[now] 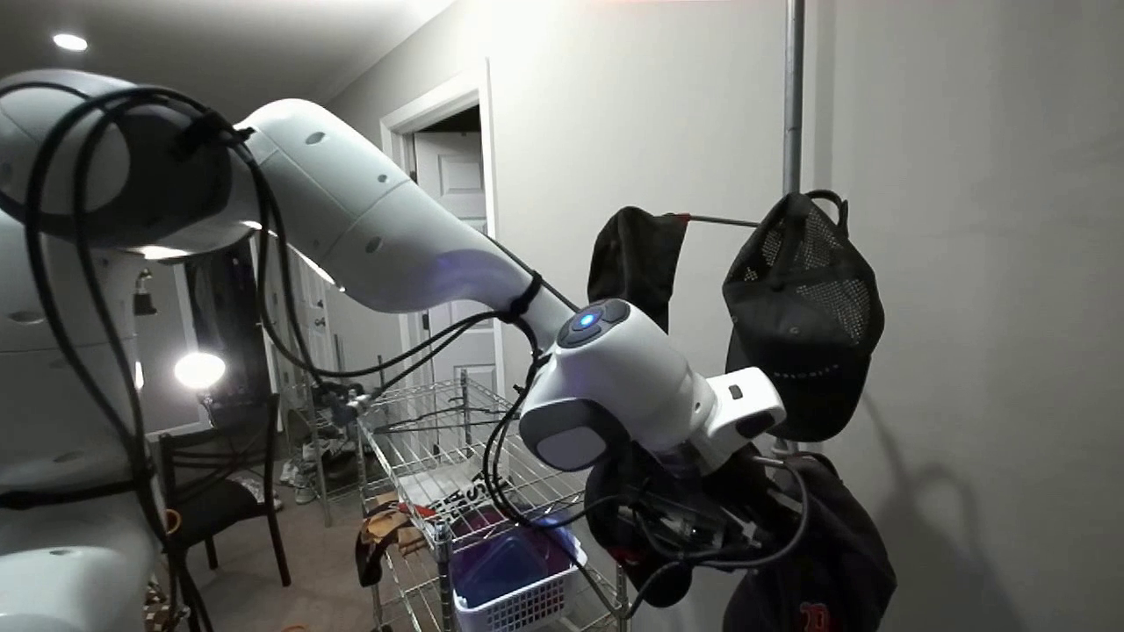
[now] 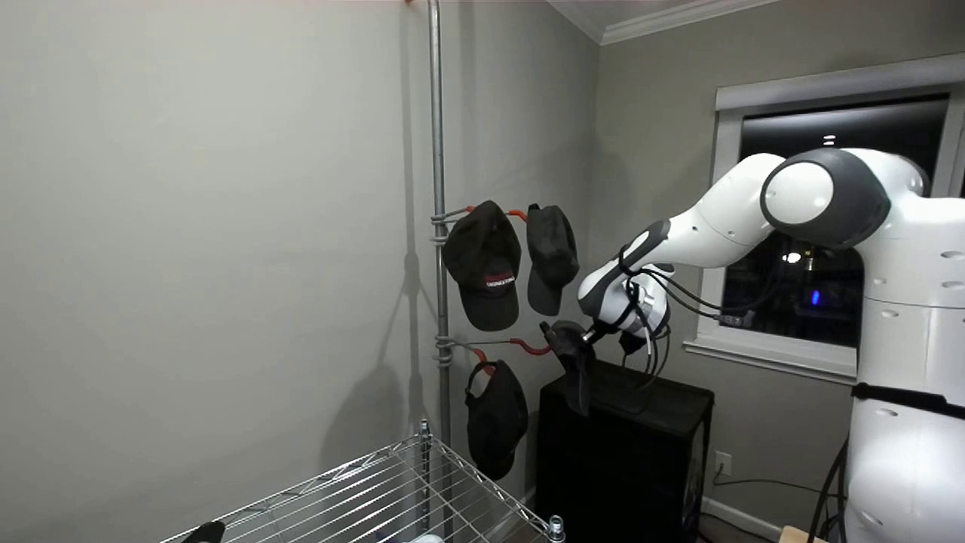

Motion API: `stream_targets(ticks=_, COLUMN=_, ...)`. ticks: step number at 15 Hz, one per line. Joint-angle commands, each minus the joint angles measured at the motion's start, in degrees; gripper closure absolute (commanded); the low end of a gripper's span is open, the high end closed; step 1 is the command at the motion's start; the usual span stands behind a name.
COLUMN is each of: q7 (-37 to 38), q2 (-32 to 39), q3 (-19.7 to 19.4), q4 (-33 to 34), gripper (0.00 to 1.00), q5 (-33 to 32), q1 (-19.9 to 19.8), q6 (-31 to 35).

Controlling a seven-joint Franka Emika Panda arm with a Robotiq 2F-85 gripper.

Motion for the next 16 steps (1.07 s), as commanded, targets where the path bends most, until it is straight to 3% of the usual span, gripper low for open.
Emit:
stream_targets(ticks=1, q7=3.20, q2=-5.20, q3=-0.50, q4=-4.99, gripper=0.97, q5=-1.87, q1=0.86, q6=3.21)
stream_targets(ticks=3, q7=9.20, q2=-3.88, q3=-1.73, q4=-7.75, gripper=0.97, q5=-8.61, q1=-0.38, q6=6.86)
stream_targets(ticks=4, q7=13.50, q2=-2.81, q3=-0.60, q4=-9.40, gripper=0.97, q5=-14.54, q1=-3.90, q6=8.40)
stream_targets(ticks=6, q7=14.90, q2=-2.06, q3=-5.87, q4=-11.79, gripper=0.97, q5=-18.64, q1=-2.70, q6=8.93)
stream_targets(ticks=7, q7=18.16, q2=-2.44, q3=-4.20, q4=-13.10, gripper=0.97, q5=-25.14, q1=-6.92, q6=7.71)
stream_targets(ticks=11, q7=18.61, q2=-9.98, q3=-5.19, q4=-17.56, gripper=0.97, q5=-40.49, q1=-10.62, q6=-3.83)
stream_targets(ticks=13, q7=20.60, q2=-14.95, q3=-4.00, q4=-19.32, gripper=0.97, q5=-47.81, q1=-10.13, q6=-11.78)
stream_targets(ticks=16, q7=23.09, q2=-22.83, q3=0.97, q4=-21.86, gripper=0.97, q5=-51.90, q1=-8.47, q6=-23.04)
